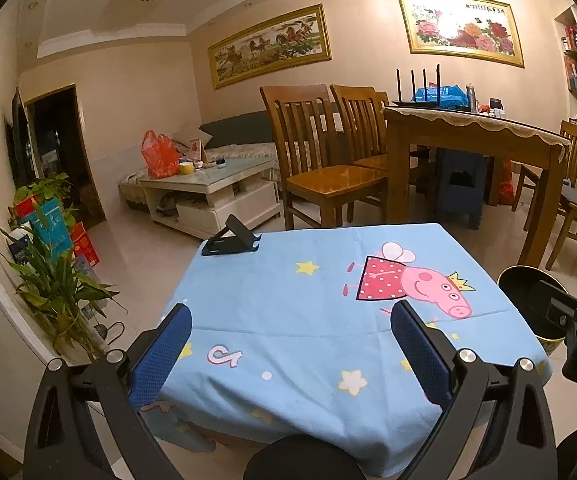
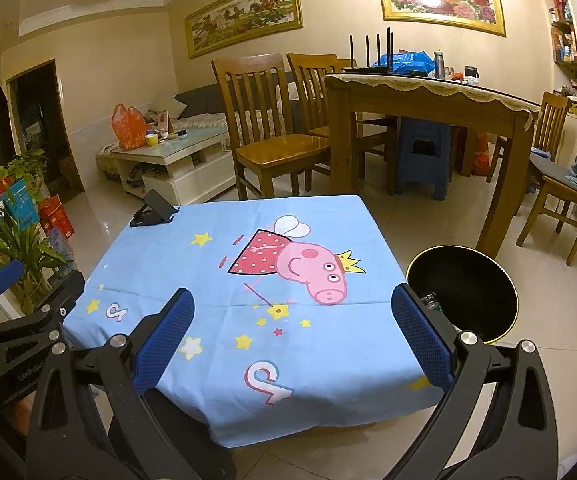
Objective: Collect trash
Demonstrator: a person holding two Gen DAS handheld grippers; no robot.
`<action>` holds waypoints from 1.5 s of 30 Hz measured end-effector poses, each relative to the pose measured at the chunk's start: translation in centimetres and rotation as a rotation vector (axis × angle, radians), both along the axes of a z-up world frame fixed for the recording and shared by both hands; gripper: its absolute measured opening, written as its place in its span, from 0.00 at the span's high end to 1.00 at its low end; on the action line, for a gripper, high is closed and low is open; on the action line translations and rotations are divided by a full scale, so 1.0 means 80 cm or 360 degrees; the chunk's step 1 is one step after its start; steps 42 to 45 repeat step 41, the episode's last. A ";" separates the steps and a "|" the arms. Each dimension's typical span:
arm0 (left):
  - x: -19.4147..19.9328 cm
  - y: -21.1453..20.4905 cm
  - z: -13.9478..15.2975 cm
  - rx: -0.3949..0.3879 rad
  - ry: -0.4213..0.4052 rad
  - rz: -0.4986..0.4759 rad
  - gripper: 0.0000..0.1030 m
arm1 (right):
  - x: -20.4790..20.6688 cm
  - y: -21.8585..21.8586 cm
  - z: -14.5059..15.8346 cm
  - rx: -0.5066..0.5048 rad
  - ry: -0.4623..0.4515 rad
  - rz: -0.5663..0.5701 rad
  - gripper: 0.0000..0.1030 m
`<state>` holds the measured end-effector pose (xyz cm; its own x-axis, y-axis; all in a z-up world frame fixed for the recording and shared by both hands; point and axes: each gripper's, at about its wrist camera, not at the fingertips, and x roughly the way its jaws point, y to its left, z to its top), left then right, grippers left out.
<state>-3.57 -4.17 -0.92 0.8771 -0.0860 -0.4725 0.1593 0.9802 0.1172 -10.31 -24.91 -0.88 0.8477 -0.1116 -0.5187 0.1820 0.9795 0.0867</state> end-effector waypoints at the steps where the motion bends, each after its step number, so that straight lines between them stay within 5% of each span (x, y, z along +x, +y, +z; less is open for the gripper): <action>1: 0.000 0.000 -0.001 -0.0002 0.0004 -0.0004 0.06 | -0.001 0.000 0.000 0.0000 0.0001 0.0001 0.05; 22: -0.002 0.002 -0.002 -0.0082 0.0070 -0.0102 0.06 | 0.003 -0.003 -0.002 0.0008 0.0010 0.0001 0.05; 29: -0.004 0.004 0.001 -0.0058 -0.0001 -0.0026 0.06 | 0.004 -0.002 -0.006 0.0013 0.0022 0.0002 0.05; 45: 0.015 0.012 -0.013 -0.0055 0.0125 -0.0006 0.06 | 0.007 -0.005 -0.010 0.0020 0.0039 0.0007 0.05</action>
